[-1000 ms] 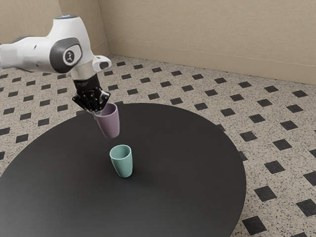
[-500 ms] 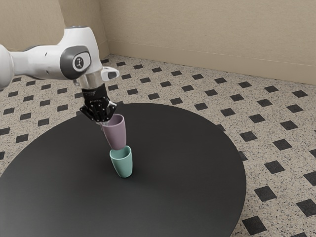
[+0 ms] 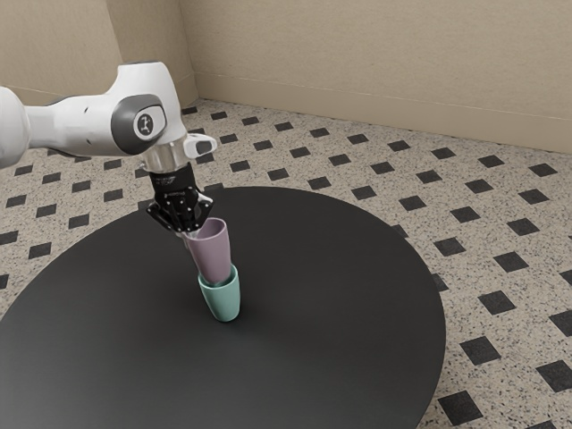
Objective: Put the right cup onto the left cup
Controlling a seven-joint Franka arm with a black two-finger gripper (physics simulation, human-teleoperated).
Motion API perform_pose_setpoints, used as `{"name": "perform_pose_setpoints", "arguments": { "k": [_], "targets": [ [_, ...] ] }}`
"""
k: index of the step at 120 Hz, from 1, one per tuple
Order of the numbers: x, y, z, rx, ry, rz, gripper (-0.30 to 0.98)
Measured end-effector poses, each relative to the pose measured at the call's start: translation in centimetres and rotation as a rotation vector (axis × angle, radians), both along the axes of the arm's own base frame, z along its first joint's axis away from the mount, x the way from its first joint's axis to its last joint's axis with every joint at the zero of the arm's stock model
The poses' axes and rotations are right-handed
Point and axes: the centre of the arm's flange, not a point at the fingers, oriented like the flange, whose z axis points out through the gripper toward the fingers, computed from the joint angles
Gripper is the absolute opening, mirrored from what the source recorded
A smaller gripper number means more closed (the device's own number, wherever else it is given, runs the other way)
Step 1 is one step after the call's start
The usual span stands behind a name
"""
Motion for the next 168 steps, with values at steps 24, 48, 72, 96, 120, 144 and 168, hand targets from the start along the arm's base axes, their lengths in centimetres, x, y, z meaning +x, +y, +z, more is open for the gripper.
{"name": "perform_pose_setpoints", "arguments": {
  "k": [24,48,72,96,120,144,168],
  "targets": [
    [0.3,0.2,-0.6,0.004,-0.004,0.0,-0.1],
    [0.7,0.8,-1.4,0.006,-0.006,0.005,-0.1],
    [0.9,1.0,-2.4,0.008,-0.005,0.004,-0.1],
    [0.9,1.1,-1.5,0.008,-0.034,0.004,0.25],
    [0.2,1.0,1.6,0.017,-0.082,-0.005,0.52],
    [-0.4,0.5,4.1,0.022,-0.122,-0.02,0.62],
    [0.2,0.3,8.6,0.094,-0.204,-0.071,0.66]
  ]
}}
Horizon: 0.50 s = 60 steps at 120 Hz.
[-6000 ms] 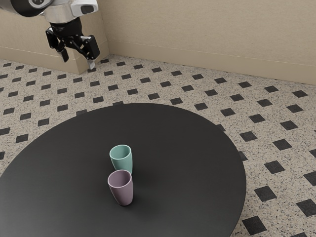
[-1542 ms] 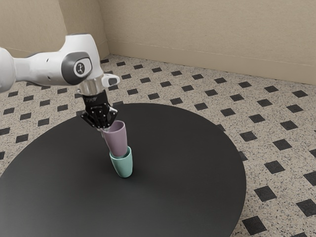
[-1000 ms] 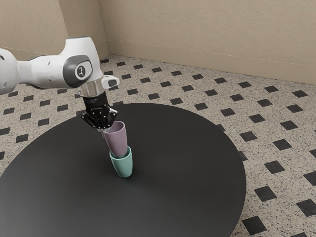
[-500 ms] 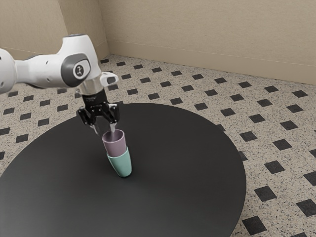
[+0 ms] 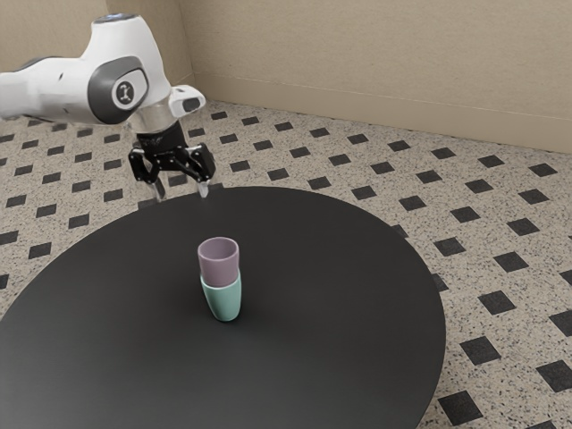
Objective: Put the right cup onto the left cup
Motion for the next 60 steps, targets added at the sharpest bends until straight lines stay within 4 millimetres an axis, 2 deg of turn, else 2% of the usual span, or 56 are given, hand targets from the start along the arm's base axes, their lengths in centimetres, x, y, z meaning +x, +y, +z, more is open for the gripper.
{"name": "perform_pose_setpoints", "arguments": {
  "k": [22,37,60],
  "targets": [
    [0.6,-0.6,4.3,0.068,-0.037,-0.053,0.68],
    [0.4,-0.8,6.1,0.092,-0.036,-0.076,0.68],
    [-0.2,-1.6,7.8,0.104,-0.03,-0.103,0.68]
  ]
}}
